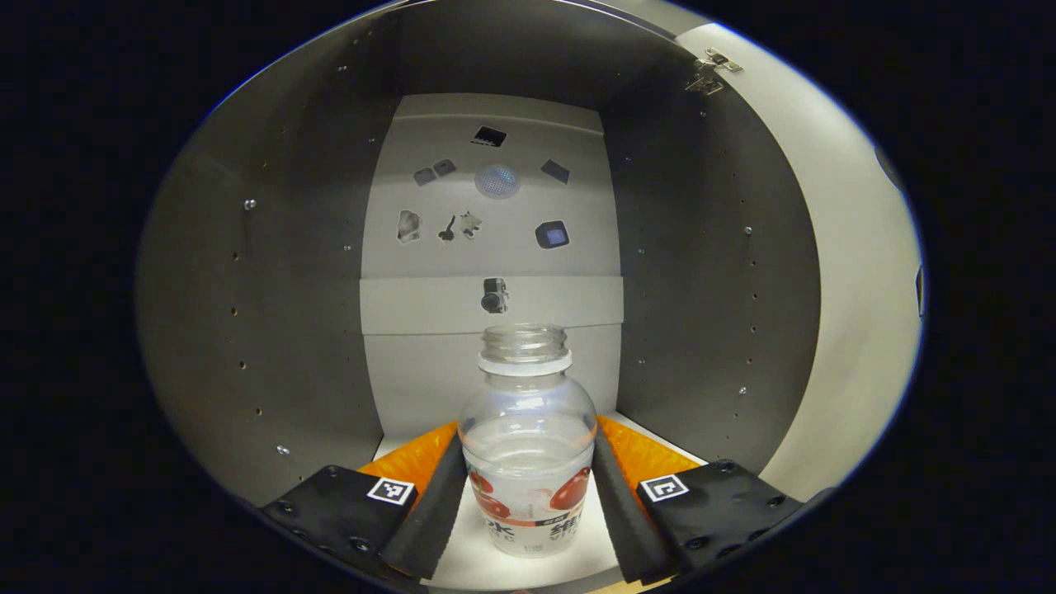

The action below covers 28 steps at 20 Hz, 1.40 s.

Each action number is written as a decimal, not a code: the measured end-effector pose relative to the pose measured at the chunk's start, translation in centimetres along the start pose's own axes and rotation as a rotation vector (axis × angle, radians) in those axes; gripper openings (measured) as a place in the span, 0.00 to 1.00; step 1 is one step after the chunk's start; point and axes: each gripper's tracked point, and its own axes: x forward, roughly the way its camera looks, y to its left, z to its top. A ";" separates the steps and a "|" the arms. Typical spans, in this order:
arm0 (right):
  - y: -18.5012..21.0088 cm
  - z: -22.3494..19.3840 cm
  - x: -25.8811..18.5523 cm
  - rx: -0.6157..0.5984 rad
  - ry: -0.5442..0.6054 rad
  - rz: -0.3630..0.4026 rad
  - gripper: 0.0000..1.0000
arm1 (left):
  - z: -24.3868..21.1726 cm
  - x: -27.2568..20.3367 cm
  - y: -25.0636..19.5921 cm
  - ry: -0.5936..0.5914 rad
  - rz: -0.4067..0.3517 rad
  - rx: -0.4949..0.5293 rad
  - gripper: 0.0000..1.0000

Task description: Open the cabinet door with the right hand, grasp the bottle in the cabinet with the left hand and place it on the coaster, then close the cabinet door with the right hand.

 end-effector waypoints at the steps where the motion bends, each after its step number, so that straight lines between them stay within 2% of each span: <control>1: 0.0 0.1 -0.3 0.002 0.000 0.005 0.36 | 0.4 -0.7 0.1 -0.011 0.004 -0.002 0.84; 8: 0.0 -0.1 -3.5 0.030 -0.005 0.070 0.36 | 3.3 -9.8 1.4 -0.085 0.020 0.035 0.83; 13: -0.8 -1.3 -6.4 0.051 0.018 0.105 0.36 | 0.7 -18.9 3.3 -0.085 0.079 0.073 0.84; 16: -1.2 -2.0 -8.1 0.053 0.023 0.121 0.36 | -3.3 -24.3 4.7 -0.085 0.128 0.091 0.85; 18: -1.4 -2.8 -9.3 0.038 0.031 0.131 0.36 | -7.4 -27.5 5.9 -0.059 0.166 0.100 0.82; 21: -1.8 -4.6 -10.5 0.010 0.069 0.138 0.36 | -13.9 -31.3 7.8 -0.017 0.220 0.091 0.84; 25: -1.7 -8.5 -10.8 0.015 0.146 0.147 0.36 | -21.5 -33.4 10.2 0.007 0.282 0.076 0.84; 28: -1.2 -11.9 -10.4 0.039 0.220 0.150 0.36 | -26.8 -33.3 11.5 0.044 0.295 0.077 0.84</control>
